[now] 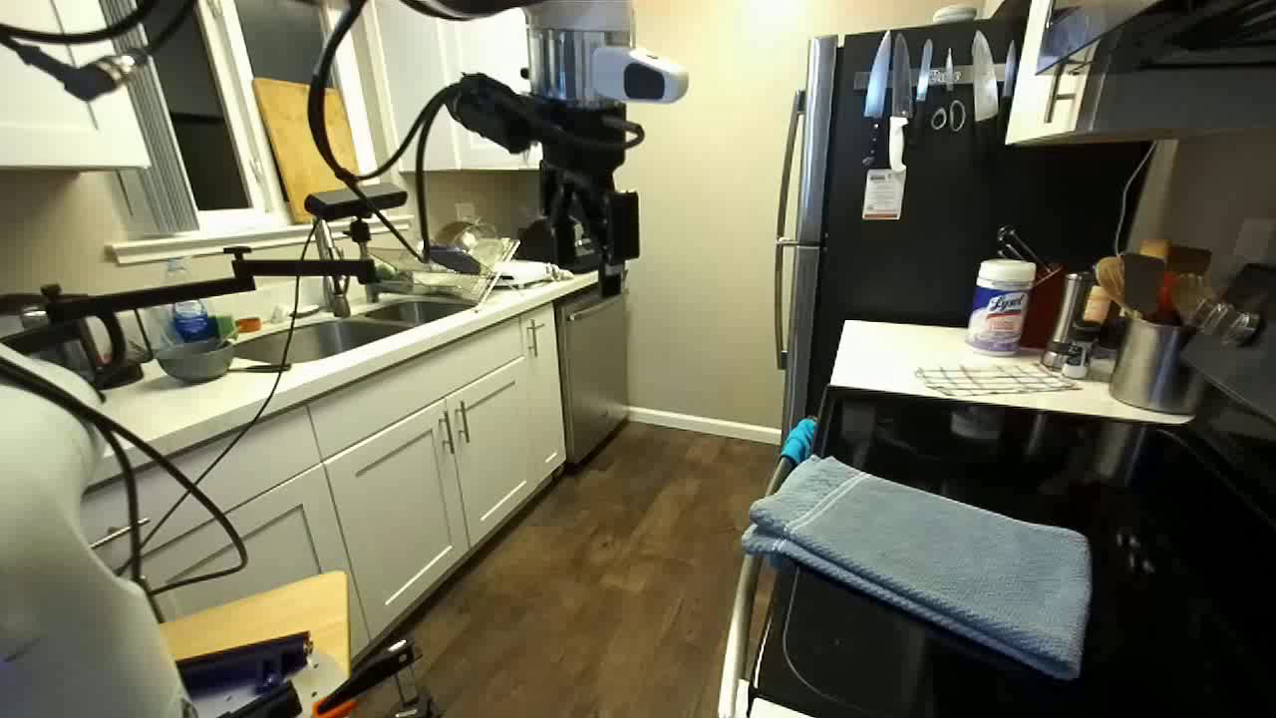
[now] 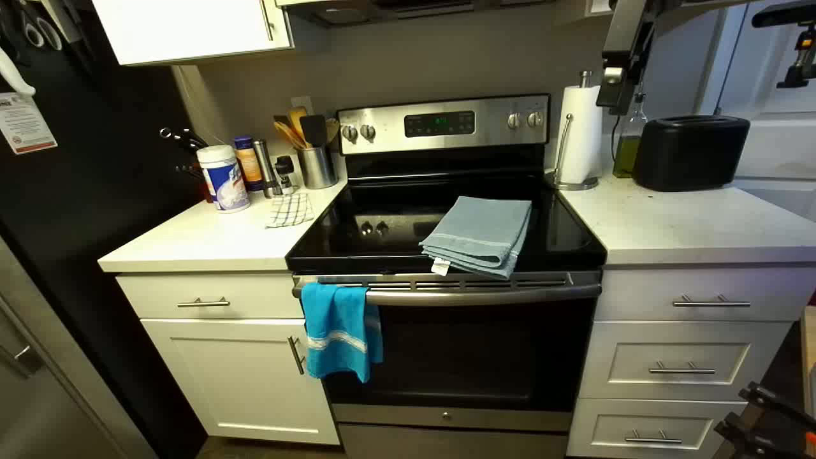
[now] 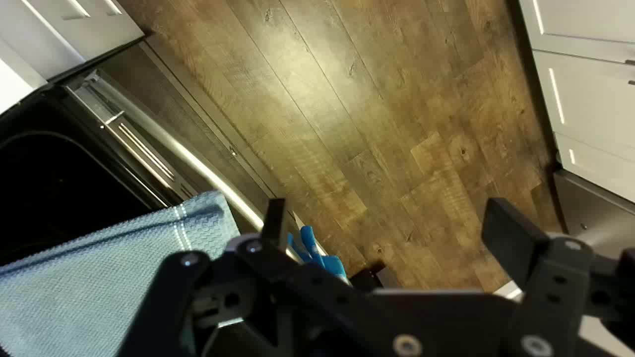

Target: Hang the light blue towel on the handle of the oven.

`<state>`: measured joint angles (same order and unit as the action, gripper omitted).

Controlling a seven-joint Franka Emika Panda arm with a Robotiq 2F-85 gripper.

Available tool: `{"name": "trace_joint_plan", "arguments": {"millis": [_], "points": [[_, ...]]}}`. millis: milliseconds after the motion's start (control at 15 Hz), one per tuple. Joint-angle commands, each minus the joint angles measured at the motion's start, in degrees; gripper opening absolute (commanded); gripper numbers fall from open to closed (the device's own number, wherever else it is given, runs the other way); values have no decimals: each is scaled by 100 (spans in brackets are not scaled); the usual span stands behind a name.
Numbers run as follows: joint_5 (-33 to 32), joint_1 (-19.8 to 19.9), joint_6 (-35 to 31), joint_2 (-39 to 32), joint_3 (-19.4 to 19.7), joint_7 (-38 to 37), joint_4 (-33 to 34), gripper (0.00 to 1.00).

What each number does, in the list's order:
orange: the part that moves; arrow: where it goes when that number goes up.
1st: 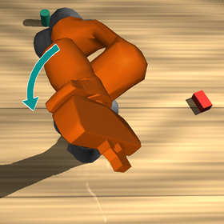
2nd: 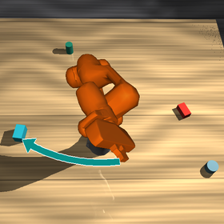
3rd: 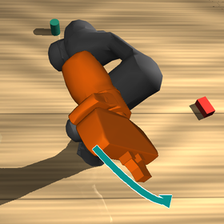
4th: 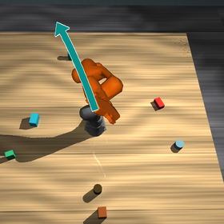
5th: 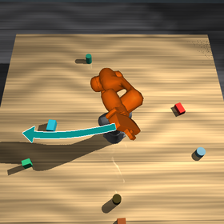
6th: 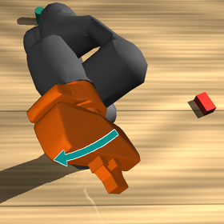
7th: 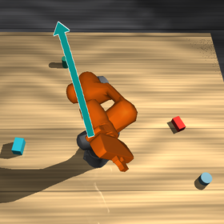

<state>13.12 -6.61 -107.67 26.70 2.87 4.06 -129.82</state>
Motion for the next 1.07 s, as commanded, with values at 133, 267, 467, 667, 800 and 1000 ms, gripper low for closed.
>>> {"name": "trace_joint_plan", "arguments": {"millis": [133, 267, 467, 667, 800, 1000], "points": [[48, 124, 22, -6, -100, 43, 12, 100], [48, 124, 22, -6, -100, 43, 12, 100], [48, 124, 22, -6, -100, 43, 12, 100], [105, 85, -59, -198, -143, 7, 127, 100], [83, 55, -266, -487, -284, -110, 217, 100], [-58, 46, -646, -947, -548, -321, 309, 100]]}}
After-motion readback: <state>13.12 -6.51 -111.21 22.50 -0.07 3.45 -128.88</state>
